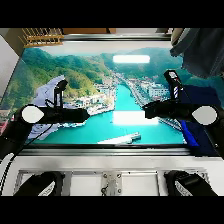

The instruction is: Fold the clothes and pants, and hang the long-sleeved shirts on hangers.

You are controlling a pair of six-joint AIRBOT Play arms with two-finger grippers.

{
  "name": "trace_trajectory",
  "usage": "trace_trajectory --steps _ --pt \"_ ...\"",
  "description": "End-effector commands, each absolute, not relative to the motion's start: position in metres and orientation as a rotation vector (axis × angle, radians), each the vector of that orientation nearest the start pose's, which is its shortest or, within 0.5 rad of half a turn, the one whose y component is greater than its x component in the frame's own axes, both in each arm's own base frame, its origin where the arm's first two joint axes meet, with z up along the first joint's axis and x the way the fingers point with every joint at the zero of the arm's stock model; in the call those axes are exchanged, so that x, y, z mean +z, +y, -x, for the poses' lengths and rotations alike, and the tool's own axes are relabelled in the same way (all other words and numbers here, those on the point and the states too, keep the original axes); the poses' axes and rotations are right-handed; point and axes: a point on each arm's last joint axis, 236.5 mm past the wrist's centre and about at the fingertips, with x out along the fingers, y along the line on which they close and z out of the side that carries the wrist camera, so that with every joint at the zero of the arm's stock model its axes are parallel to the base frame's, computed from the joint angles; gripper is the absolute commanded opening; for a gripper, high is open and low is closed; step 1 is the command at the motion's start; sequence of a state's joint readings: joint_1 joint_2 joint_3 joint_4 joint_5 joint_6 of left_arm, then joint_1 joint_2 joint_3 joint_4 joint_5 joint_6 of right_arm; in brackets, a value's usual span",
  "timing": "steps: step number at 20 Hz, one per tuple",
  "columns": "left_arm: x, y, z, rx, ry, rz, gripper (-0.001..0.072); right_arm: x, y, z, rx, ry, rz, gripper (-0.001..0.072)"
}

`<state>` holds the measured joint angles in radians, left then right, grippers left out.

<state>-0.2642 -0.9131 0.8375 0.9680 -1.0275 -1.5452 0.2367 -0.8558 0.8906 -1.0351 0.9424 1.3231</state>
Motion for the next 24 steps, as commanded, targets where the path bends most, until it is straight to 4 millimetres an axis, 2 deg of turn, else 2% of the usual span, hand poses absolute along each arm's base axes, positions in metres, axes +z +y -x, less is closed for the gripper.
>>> trace_trajectory --steps 1,9,12,13,14,15,17,19,21,22,24 --pt "0.063 -0.196 -0.285 -0.537 1.135 0.399 0.0008 0.106 0.177 -0.315 0.586 0.875 -0.16 0.0016" --pt "0.063 -0.196 -0.285 -0.536 1.134 0.399 0.0008 0.106 0.177 -0.315 0.586 0.875 -0.16 0.0016" --pt "0.068 -0.195 -0.296 -0.523 1.086 0.409 0.0009 0.106 0.177 -0.315 0.586 0.875 -0.16 0.0016" --pt "0.069 -0.192 -0.302 -0.519 1.055 0.382 0.0098 0.106 0.177 -0.315 0.586 0.874 -0.16 0.0015" --pt "0.07 -0.181 -0.313 -0.511 1.006 0.302 0.054 0.106 0.177 -0.315 0.586 0.875 -0.16 0.0016" --pt "0.073 -0.16 -0.328 -0.466 0.953 0.21 0.0694 0.106 0.177 -0.315 0.586 0.874 -0.16 0.0015" --pt "0.086 -0.09 -0.369 -0.277 0.838 -0.012 0.0695 0.106 0.177 -0.315 0.586 0.875 -0.16 0.0016" --pt "0.086 -0.021 -0.397 -0.102 0.822 -0.159 0.0695 0.105 0.177 -0.315 0.586 0.875 -0.16 0.0016" --pt "0.059 0.028 -0.413 0.006 0.903 -0.183 0.0695 0.105 0.177 -0.315 0.586 0.876 -0.16 0.0016" --pt "0.037 0.045 -0.418 0.038 0.958 -0.164 0.0695 0.104 0.177 -0.315 0.586 0.878 -0.16 0.0015" --pt "-0.011 0.067 -0.423 0.069 1.069 -0.134 0.0695 0.104 0.177 -0.315 0.585 0.88 -0.16 0.0016"
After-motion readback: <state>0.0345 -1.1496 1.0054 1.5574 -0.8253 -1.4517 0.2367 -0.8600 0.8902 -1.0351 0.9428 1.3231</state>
